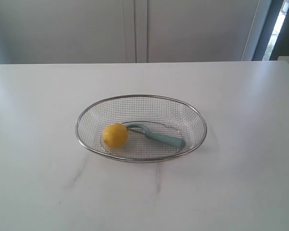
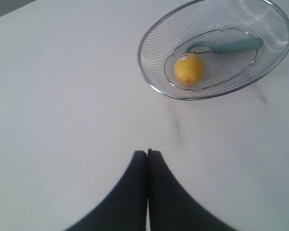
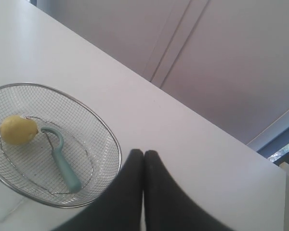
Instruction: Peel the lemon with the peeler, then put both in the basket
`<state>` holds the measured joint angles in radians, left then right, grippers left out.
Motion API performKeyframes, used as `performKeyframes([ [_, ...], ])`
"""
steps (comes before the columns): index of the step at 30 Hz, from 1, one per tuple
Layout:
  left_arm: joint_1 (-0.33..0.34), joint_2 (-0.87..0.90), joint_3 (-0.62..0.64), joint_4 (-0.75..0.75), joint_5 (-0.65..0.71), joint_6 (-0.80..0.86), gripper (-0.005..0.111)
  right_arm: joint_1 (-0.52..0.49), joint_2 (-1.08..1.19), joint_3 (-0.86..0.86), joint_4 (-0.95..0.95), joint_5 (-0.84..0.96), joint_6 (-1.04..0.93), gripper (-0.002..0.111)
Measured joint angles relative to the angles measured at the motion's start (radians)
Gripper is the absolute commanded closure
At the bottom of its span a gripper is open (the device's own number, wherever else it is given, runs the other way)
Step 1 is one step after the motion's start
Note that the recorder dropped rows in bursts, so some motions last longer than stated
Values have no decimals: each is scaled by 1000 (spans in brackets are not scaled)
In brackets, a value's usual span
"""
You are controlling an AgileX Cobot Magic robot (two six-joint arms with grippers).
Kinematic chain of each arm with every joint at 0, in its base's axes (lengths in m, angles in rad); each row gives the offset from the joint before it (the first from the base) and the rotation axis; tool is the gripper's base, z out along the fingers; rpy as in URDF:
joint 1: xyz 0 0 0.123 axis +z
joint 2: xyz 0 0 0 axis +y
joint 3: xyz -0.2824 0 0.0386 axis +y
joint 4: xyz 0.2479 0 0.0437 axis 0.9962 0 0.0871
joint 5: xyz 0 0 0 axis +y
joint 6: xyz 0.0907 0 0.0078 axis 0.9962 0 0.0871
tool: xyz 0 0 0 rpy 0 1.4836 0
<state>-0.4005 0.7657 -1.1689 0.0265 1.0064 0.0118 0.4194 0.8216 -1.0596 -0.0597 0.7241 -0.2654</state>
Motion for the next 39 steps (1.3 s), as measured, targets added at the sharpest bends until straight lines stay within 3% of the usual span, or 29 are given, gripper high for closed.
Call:
performKeyframes([
  [14,225,-349,299,2,0,6,107,0,0,0,0,0,0,108],
  [23,321,-509,472,33,-17,8,107,0,0,0,0,0,0,108],
  [25,327,-534,506,33,-108,8,107,0,0,0,0,0,0,108],
  [32,329,-608,683,-93,-711,8,107,0,0,0,0,0,0,108],
  [39,329,-680,863,-117,-848,16,107,0,0,0,0,0,0,108],
])
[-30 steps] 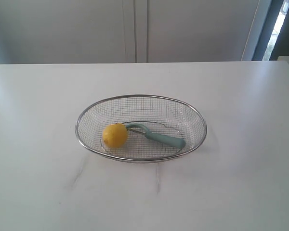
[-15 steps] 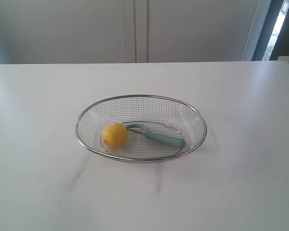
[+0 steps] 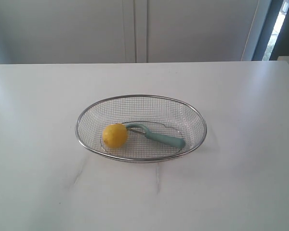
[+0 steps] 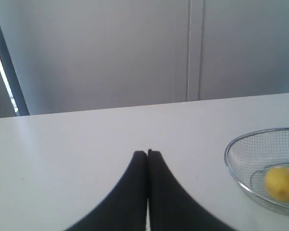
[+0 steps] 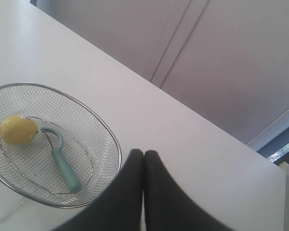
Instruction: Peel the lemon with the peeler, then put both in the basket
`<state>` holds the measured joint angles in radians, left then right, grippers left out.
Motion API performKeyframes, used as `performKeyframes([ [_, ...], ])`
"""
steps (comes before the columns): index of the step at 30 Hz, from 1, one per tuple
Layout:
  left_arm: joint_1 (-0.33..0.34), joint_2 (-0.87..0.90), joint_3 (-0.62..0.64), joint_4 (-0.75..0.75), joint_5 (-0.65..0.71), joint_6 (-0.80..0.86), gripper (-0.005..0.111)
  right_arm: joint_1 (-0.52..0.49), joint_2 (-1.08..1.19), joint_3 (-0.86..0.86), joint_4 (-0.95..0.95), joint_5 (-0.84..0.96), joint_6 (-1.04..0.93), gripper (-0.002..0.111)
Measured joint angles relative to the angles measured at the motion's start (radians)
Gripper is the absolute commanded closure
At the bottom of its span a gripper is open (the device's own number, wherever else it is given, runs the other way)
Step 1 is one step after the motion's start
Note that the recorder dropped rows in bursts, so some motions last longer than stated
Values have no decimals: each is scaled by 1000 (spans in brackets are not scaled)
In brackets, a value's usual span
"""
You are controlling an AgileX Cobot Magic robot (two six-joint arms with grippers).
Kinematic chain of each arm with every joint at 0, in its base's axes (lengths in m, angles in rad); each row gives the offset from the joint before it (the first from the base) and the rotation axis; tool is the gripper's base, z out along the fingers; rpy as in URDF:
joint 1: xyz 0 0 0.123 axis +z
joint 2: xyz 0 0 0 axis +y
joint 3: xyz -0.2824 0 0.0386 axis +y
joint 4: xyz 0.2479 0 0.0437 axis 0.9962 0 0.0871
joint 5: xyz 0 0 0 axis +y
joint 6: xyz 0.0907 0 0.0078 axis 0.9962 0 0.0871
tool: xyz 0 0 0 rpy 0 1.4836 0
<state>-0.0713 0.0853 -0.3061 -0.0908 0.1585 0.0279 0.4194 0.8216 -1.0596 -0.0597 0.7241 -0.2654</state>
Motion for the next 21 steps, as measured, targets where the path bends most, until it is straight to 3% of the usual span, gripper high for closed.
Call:
performKeyframes([
  [9,0,-78,255,19,-159,4,107,0,0,0,0,0,0,108],
  [21,0,-80,302,19,-14,4,107,0,0,0,2,0,0,108],
])
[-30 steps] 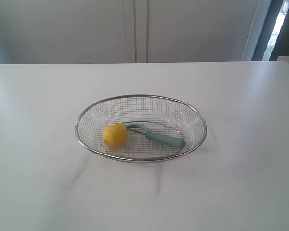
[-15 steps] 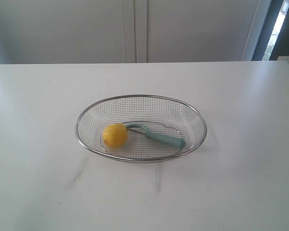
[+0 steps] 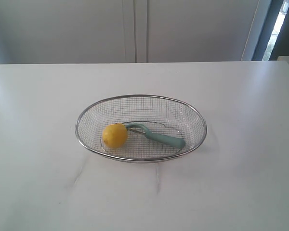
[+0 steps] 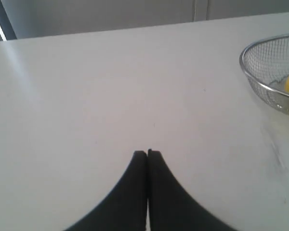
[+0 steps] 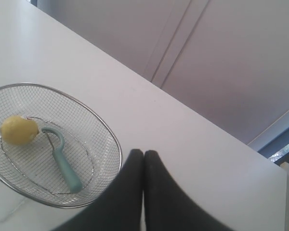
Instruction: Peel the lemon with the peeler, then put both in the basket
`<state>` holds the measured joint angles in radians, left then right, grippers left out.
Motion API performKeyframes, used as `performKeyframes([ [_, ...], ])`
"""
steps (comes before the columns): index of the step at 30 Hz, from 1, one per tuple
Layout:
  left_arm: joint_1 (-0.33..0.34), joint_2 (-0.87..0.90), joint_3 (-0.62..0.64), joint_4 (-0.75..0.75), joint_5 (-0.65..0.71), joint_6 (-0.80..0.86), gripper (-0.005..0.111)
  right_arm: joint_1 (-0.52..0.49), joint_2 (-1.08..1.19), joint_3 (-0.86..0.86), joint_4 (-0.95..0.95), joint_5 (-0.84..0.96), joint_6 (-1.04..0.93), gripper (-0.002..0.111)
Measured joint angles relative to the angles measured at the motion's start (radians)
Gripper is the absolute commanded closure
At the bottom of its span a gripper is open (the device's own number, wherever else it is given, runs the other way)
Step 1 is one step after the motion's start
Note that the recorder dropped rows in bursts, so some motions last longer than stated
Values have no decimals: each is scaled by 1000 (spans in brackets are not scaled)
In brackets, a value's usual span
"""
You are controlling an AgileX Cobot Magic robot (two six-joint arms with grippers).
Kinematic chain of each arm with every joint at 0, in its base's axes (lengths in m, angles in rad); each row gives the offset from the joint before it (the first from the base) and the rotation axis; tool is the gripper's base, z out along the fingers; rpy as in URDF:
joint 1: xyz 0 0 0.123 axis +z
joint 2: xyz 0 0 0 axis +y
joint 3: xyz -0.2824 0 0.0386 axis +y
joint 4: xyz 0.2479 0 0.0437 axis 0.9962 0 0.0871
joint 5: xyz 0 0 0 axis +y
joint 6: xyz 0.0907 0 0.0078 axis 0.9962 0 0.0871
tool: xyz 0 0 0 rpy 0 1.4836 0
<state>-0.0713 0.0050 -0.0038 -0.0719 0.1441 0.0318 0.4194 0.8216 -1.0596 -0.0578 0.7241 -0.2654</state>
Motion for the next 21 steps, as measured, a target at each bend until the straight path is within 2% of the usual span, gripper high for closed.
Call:
performKeyframes([
  [4,0,0,0,1,72,0,107,0,0,0,0,0,0,108],
  [15,0,0,0,8,84,0,107,0,0,0,0,0,0,108],
  [21,42,0,0,8,84,0,107,0,0,0,0,0,0,108],
])
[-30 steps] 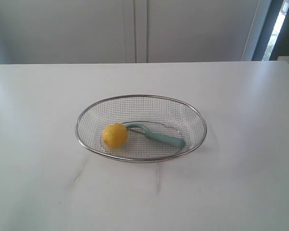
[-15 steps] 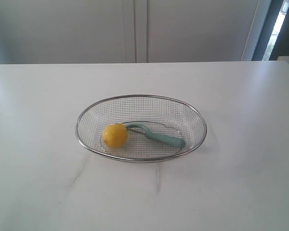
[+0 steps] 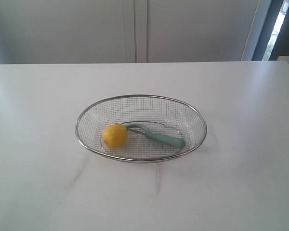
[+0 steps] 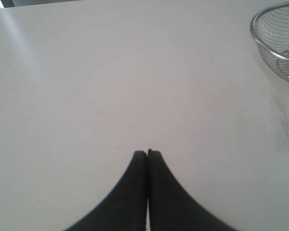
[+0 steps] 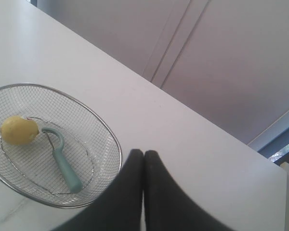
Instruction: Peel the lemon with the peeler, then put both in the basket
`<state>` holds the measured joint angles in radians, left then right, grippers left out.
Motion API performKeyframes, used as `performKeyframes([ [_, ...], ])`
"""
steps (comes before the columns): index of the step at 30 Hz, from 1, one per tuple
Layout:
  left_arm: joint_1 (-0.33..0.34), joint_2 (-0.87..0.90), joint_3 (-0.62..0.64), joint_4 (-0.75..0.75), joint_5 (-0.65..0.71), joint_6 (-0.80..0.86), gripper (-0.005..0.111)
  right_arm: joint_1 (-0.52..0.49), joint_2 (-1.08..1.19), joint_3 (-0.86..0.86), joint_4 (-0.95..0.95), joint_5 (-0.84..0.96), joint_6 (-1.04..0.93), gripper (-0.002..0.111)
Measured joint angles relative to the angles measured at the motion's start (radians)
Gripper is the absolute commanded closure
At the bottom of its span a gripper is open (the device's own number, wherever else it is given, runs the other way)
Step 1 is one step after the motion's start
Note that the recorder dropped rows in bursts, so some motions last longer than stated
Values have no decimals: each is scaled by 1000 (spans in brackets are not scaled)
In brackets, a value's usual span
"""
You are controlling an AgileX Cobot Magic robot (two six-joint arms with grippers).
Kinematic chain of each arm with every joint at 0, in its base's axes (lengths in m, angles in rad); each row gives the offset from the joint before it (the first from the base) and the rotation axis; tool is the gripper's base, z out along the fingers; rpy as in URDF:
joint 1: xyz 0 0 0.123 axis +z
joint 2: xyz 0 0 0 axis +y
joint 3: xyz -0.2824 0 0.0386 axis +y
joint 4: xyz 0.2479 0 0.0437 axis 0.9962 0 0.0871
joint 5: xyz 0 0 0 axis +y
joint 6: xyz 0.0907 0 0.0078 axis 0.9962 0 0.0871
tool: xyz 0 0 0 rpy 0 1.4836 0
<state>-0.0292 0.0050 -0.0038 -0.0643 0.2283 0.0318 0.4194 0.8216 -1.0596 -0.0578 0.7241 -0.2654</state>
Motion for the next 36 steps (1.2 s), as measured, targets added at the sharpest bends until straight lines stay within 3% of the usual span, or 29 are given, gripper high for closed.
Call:
performKeyframes([
  [23,5,0,0,0,0,0,107,-3,-85,0,23,0,2,108],
  [28,5,0,0,0,0,0,107,-96,-206,0,31,0,2,108],
  [36,5,0,0,0,0,0,107,-349,-426,0,31,0,2,108],
])
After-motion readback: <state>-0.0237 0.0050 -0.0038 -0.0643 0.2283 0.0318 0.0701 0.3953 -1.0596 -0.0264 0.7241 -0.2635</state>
